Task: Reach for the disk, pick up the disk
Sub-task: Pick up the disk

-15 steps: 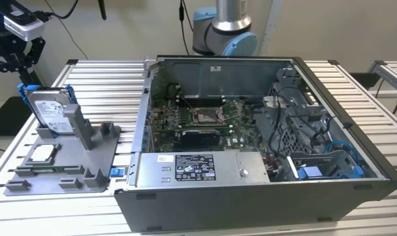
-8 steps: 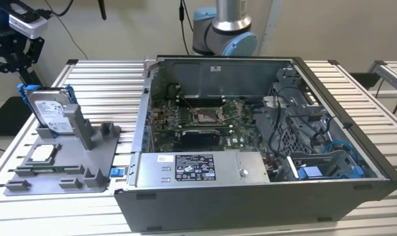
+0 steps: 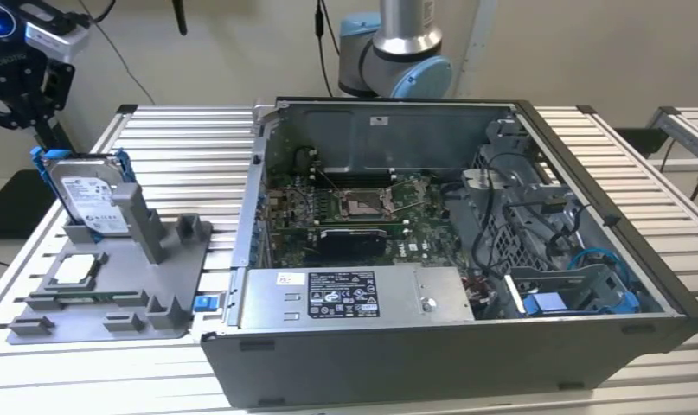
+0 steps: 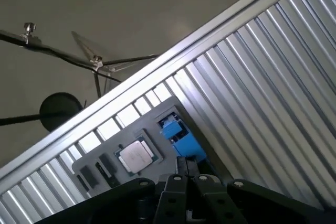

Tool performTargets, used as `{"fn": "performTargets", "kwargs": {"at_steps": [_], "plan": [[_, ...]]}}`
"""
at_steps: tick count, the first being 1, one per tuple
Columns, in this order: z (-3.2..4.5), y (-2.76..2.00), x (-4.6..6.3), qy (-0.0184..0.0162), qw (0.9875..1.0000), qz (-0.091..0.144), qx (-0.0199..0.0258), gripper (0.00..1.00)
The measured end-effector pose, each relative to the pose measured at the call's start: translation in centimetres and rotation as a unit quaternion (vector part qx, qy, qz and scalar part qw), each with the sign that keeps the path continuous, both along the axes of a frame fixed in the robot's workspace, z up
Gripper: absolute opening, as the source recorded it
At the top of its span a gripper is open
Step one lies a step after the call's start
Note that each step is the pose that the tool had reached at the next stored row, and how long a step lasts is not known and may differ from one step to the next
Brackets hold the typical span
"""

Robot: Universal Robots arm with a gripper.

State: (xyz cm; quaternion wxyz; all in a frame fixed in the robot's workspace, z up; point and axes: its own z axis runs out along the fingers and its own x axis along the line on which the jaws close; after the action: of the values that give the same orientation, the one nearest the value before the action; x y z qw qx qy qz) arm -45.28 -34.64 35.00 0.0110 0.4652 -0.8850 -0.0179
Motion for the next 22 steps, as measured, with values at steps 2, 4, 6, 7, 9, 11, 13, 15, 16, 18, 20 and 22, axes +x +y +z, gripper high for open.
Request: {"fn": "performTargets", "kwargs": {"at_steps": [2, 4, 6, 7, 9, 11, 13, 15, 16, 18, 20, 22], "plan": [[0.00, 0.00, 0.00, 0.0000, 0.9999, 0.014, 0.0007, 0.00], [0.00, 0.01, 0.00, 0.0000, 0.9997, 0.025, 0.0007, 0.00], [0.00, 0.01, 0.00, -0.0005, 0.9991, 0.042, 0.0008, 0.00], [-0.01, 0.01, 0.00, -0.0013, 0.9987, 0.051, 0.0008, 0.00], [-0.06, 0.01, 0.00, -0.0060, 0.9978, 0.067, 0.0005, 0.00], [-0.17, 0.01, 0.00, -0.0107, 0.9966, 0.082, 0.0003, 0.00], [-0.29, 0.01, 0.01, -0.0115, 0.9950, 0.099, 0.0005, 0.00], [-0.45, 0.01, 0.00, -0.0115, 0.9931, 0.116, 0.0006, 0.00], [-0.49, 0.01, 0.00, -0.0115, 0.9921, 0.125, 0.0007, 0.00], [-0.51, 0.01, 0.00, -0.0113, 0.9896, 0.143, 0.0009, 0.00], [-0.53, 0.01, 0.00, -0.0114, 0.9869, 0.161, 0.0012, 0.00], [-0.54, 0.02, 0.00, -0.0115, 0.9840, 0.178, 0.0014, 0.00]]}}
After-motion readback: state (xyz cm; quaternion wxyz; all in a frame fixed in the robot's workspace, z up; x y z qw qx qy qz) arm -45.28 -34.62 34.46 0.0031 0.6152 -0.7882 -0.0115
